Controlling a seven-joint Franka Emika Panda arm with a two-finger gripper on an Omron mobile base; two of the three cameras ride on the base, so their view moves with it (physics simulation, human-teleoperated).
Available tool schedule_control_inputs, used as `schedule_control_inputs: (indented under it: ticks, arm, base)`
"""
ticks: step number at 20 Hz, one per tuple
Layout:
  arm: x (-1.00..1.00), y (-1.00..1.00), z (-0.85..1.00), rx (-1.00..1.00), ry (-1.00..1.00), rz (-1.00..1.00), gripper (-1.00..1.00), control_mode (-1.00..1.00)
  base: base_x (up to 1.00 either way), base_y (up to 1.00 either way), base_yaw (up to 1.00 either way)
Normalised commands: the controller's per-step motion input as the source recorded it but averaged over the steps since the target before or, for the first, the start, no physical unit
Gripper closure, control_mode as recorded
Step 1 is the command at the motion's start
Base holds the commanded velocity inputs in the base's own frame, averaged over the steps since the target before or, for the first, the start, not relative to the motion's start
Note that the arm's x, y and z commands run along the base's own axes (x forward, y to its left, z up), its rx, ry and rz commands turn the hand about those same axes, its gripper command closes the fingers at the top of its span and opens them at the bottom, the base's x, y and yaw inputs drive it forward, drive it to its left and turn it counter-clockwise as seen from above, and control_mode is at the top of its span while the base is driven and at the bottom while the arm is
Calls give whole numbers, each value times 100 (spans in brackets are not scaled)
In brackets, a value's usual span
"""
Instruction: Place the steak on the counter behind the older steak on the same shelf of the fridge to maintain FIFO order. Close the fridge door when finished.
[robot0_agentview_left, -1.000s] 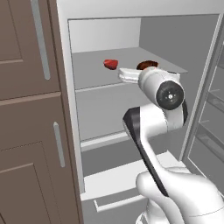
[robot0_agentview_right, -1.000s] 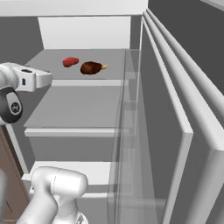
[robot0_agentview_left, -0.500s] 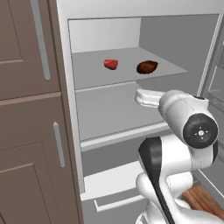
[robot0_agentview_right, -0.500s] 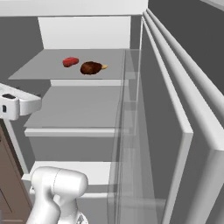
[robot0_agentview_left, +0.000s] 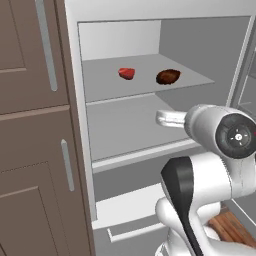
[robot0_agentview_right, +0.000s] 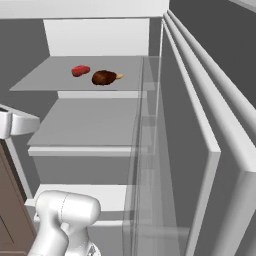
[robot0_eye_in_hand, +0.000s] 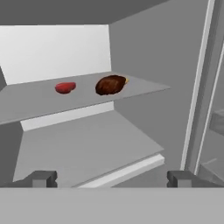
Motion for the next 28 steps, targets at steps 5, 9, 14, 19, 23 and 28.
schedule_control_inputs:
  ticks: [5,9,14,19,23,28]
  arm:
    - [7,0,-16,0,11,6,-100,-100]
    - [3,0,-22,0,11,11,-100,-100]
    - [-27,0,-28,0,5,5,-100,-100]
    - [0,0,0,0,0,0,-100,100]
    - [0,0,0,0,0,0,-100,100]
    - [0,0,0,0,0,0,-100,100]
  base:
    - [0,0,0]
    - [0,0,0]
    - [0,0,0]
    - [-100,0,-12]
    - [-100,0,-30]
    - [-100,-2,-44]
